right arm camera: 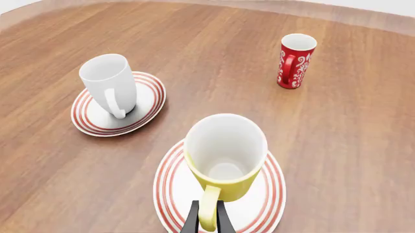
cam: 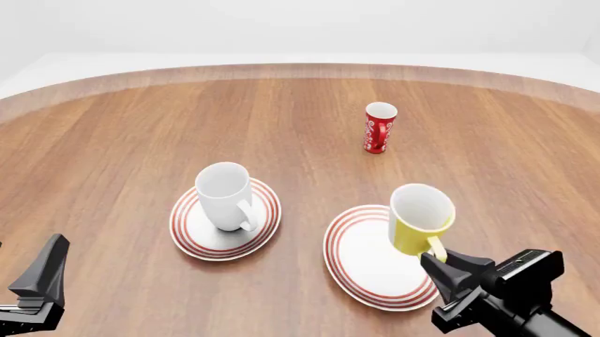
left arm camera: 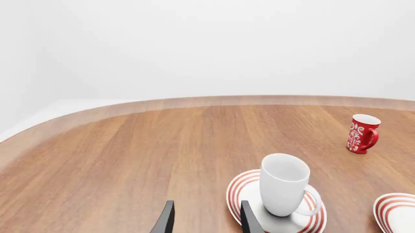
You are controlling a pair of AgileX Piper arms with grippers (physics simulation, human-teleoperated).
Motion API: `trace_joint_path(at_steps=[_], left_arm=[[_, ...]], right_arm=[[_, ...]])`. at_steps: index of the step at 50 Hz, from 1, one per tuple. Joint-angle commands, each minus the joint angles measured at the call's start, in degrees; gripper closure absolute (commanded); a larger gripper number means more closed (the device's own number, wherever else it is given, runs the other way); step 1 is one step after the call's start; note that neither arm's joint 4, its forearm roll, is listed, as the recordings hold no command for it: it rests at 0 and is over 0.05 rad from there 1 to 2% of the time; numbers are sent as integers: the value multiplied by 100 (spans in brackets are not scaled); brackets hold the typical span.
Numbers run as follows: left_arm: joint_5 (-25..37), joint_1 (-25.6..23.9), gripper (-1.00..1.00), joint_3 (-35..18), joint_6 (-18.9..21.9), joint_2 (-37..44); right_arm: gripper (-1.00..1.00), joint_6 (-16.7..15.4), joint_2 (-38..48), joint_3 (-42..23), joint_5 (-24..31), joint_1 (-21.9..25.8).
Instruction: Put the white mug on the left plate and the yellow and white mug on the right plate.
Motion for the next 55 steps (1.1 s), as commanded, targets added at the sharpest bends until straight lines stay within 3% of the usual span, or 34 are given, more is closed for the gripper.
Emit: trace_joint_path(at_steps=[1, 10, 27, 36, 55], left_arm=[[0, 0, -100, 0, 0, 0], [0, 0, -100, 0, 0, 0], [0, 0, -100, 0, 0, 0], [0, 0, -100, 0, 0, 0], [0, 0, -100, 0, 0, 0]], right_arm=[[100, 90, 453, -1, -354, 77], [100, 92, 610, -1, -440, 134], [100, 119, 1795, -1, -1409, 275], [100, 141, 1836, -1, -1415, 244], [100, 184, 2897, -1, -2259, 254]])
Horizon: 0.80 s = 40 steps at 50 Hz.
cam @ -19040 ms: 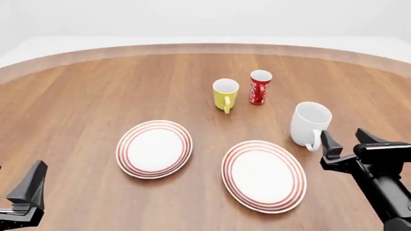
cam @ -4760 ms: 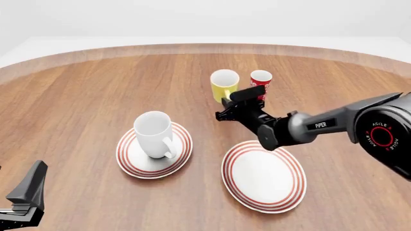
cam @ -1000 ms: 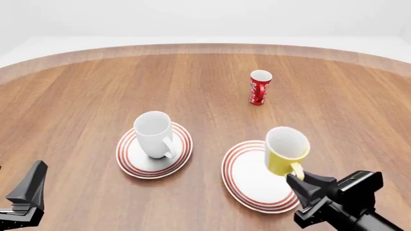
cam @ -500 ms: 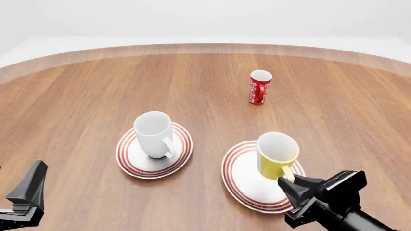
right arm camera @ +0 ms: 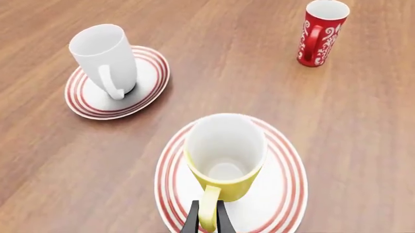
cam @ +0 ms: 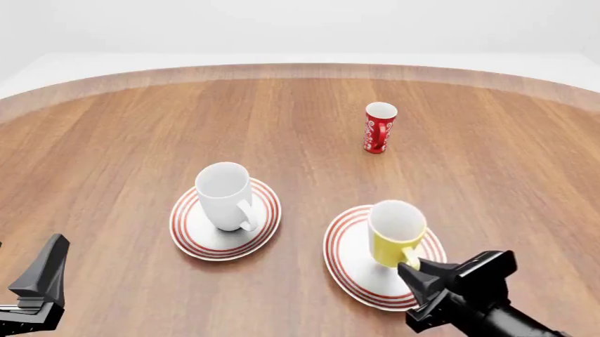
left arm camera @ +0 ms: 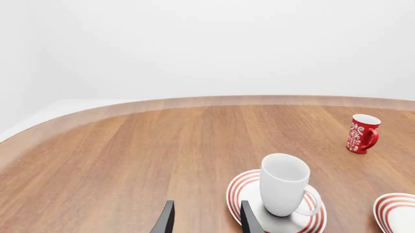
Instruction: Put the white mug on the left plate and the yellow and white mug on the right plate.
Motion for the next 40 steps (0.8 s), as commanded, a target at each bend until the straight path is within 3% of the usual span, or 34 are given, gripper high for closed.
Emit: trace_joint_path(at_steps=[1, 9, 20, 30, 31, 40], left_arm=[[0, 0, -100, 0, 0, 0], [0, 0, -100, 0, 0, 0], [0, 0, -100, 0, 0, 0], [0, 0, -100, 0, 0, 0], [0, 0, -100, 0, 0, 0], [0, 0, -100, 0, 0, 0]], right_arm=[[100, 60, 528, -1, -435, 5], [100, 15, 849, -1, -678, 3], [100, 32, 622, -1, -440, 2], [100, 76, 777, -1, -551, -54], [-100, 84, 816, -1, -583, -41], [-100, 124, 871, -2, -603, -45]])
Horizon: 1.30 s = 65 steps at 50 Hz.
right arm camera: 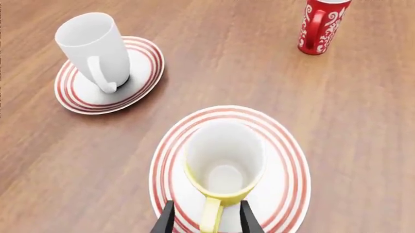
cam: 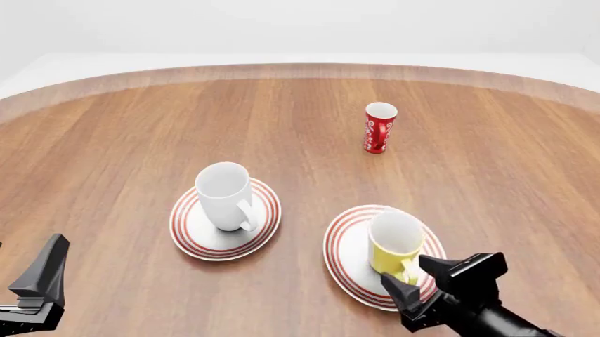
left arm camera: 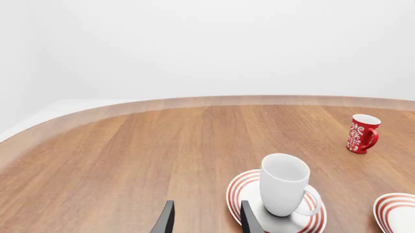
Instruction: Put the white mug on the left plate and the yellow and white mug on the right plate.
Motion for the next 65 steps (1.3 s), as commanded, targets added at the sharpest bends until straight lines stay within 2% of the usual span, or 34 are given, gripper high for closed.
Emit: trace_joint_path(at_steps=[1, 39, 45, 54, 60, 65], left_arm=[[0, 0, -100, 0, 0, 0], [0, 0, -100, 0, 0, 0], [0, 0, -100, 0, 0, 0], [0, 0, -100, 0, 0, 0], [0, 0, -100, 0, 0, 0], [0, 0, -100, 0, 0, 0]], right_arm=[[-100, 60, -16, 4, 65, -1], [-100, -6, -1624, 5, 1492, -154], [-100, -102, -2194, 2, 1953, -281], [-100, -144, -2419, 1, 2091, -325], [-100, -236, -3049, 6, 2567, -526], [-100, -277, -3299, 5, 2742, -536]])
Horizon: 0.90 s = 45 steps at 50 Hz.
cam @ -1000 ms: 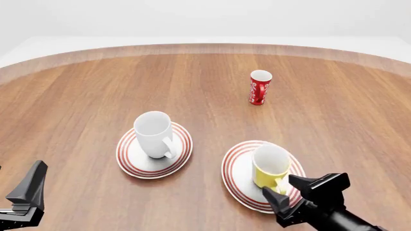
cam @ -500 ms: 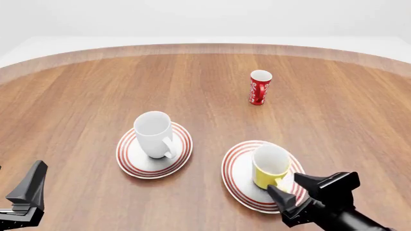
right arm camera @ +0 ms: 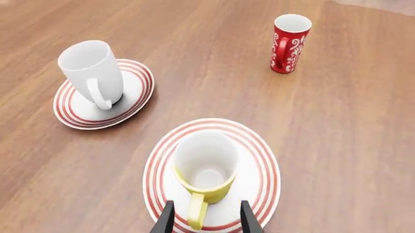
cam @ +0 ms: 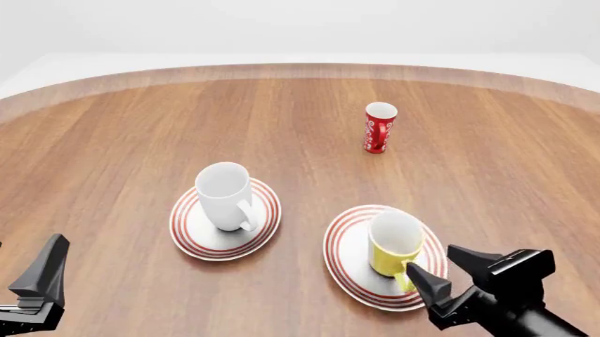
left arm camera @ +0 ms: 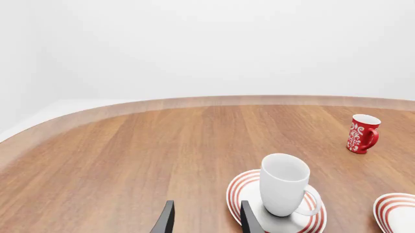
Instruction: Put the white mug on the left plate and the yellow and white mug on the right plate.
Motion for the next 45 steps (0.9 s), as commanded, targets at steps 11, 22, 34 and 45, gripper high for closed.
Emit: trace_joint_path(at_steps=[11, 22, 34, 45], left_arm=[[0, 0, -100, 0, 0, 0], [0, 0, -100, 0, 0, 0], [0, 0, -100, 0, 0, 0], [0, 0, -100, 0, 0, 0]], right_arm=[[-100, -151, -937, -2, 629, -266], [-100, -258, -1230, -6, 810, -474], [-100, -312, -1674, -21, 1144, -682], [-100, -349, -1865, -55, 1275, -897]])
